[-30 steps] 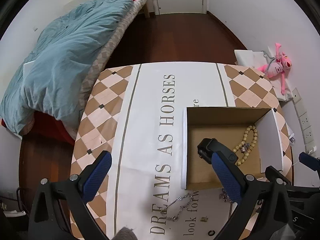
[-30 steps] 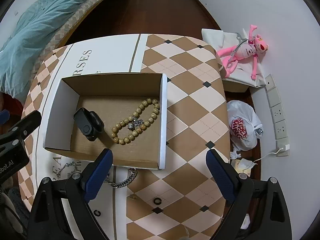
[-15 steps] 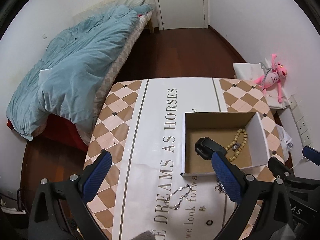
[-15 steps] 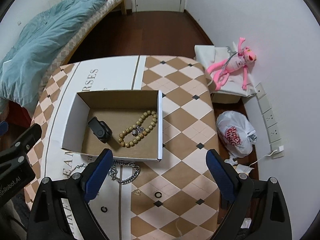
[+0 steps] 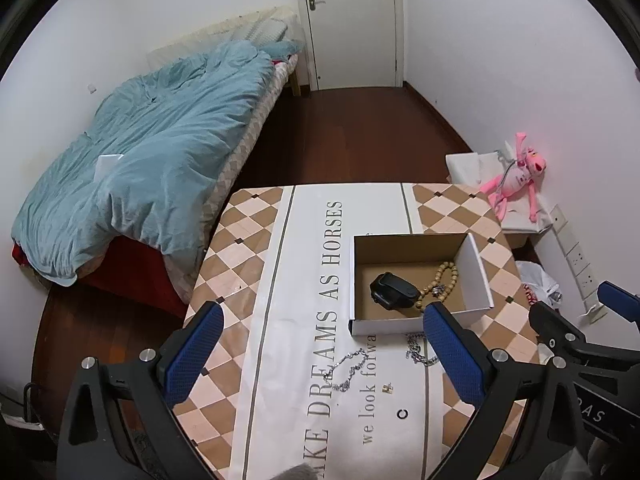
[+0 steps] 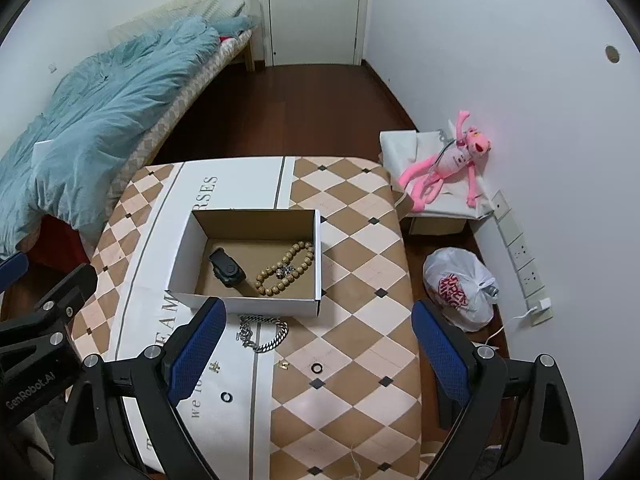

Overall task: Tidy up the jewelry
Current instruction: 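Lift both open tools up out of the box, then reach the right tool to the small gold earring and grasp it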

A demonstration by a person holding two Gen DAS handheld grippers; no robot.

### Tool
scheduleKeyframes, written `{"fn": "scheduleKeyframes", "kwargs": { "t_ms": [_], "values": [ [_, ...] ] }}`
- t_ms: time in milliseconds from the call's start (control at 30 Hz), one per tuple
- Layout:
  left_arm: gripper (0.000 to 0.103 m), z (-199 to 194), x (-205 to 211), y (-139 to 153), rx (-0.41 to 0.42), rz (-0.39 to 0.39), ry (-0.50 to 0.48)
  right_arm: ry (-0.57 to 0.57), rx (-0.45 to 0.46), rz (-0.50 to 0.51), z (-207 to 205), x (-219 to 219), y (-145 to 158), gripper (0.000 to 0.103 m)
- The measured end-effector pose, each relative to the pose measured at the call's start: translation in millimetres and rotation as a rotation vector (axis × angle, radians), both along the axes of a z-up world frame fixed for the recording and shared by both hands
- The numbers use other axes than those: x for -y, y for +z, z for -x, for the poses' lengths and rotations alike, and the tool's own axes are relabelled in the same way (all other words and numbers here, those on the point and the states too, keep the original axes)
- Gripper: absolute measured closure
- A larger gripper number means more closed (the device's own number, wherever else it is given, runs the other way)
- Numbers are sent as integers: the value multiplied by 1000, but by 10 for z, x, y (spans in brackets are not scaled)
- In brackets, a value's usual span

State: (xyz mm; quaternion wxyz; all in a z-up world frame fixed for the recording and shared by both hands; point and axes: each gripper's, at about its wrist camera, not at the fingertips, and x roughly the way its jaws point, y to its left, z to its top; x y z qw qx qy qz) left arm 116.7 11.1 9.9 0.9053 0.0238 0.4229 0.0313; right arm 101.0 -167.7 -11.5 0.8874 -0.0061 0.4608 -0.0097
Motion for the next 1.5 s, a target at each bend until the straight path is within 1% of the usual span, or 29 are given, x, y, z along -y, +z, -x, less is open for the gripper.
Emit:
{"fn": "scheduleKeyframes", "kwargs": {
  "t_ms": [100, 200, 233, 367, 433, 500, 600, 700, 833, 900, 967, 1000, 1067, 1133, 1233, 1267, 1333, 1400, 1433, 1467, 1500],
  "values": [
    [1, 100, -4, 63, 9, 3, 6, 2, 19, -10, 109, -7, 87, 8],
    [1, 192, -1, 104, 32, -28, 22, 2, 35, -25, 208, -18, 157, 8],
    [1, 211, -11, 109, 39, -28, 28, 2, 40, -29, 245, -27, 176, 8],
    [1, 243, -106, 36, 47, 22, 55, -1, 34, -68, 340, -21, 148, 8],
    [1, 247, -140, -47, 54, 20, 75, -10, 37, -83, 360, 7, 80, 7],
    [1, 226, -169, -165, 41, 8, 87, -32, 23, -85, 367, 62, -70, 7],
    [1, 193, -234, -417, -6, 8, 91, -59, -37, -102, 326, 158, -359, 7],
    [1, 172, -301, -722, -54, 2, 103, -84, -97, -88, 290, 222, -747, 7],
    [1, 160, -331, -1131, -128, -13, 114, -73, -170, -147, 213, 233, -1271, 9],
    [1, 153, -317, -1319, -171, -15, 112, -58, -203, -173, 191, 194, -1492, 22],
    [1, 152, -289, -1446, -196, -22, 105, -49, -217, -174, 158, 152, -1658, 25],
    [1, 147, -268, -1503, -205, -35, 103, -43, -219, -174, 143, 129, -1732, 30],
    [1, 120, -239, -1577, -213, -52, 97, -26, -218, -173, 101, 70, -1851, 34],
    [1, 89, -230, -1633, -219, -63, 97, -12, -207, -165, 67, 9, -1903, 35],
    [1, 48, -230, -1695, -231, -61, 94, 15, -196, -153, 16, -82, -1972, 42],
    [1, 37, -227, -1708, -233, -61, 93, 22, -187, -128, -2, -122, -1977, 43],
    [1, 18, -224, -1724, -237, -62, 90, 34, -178, -96, -48, -185, -1986, 49],
    [1, -1, -216, -1745, -243, -59, 85, 37, -169, -54, -62, -249, -1968, 68],
    [1, -10, -211, -1750, -244, -57, 82, 45, -162, -27, -60, -288, -1976, 74],
    [1, -11, -203, -1757, -245, -59, 79, 48, -156, -15, -54, -304, -1972, 86],
    [1, -13, -194, -1762, -246, -62, 76, 52, -153, -9, -54, -313, -1964, 90]
  ]
}}
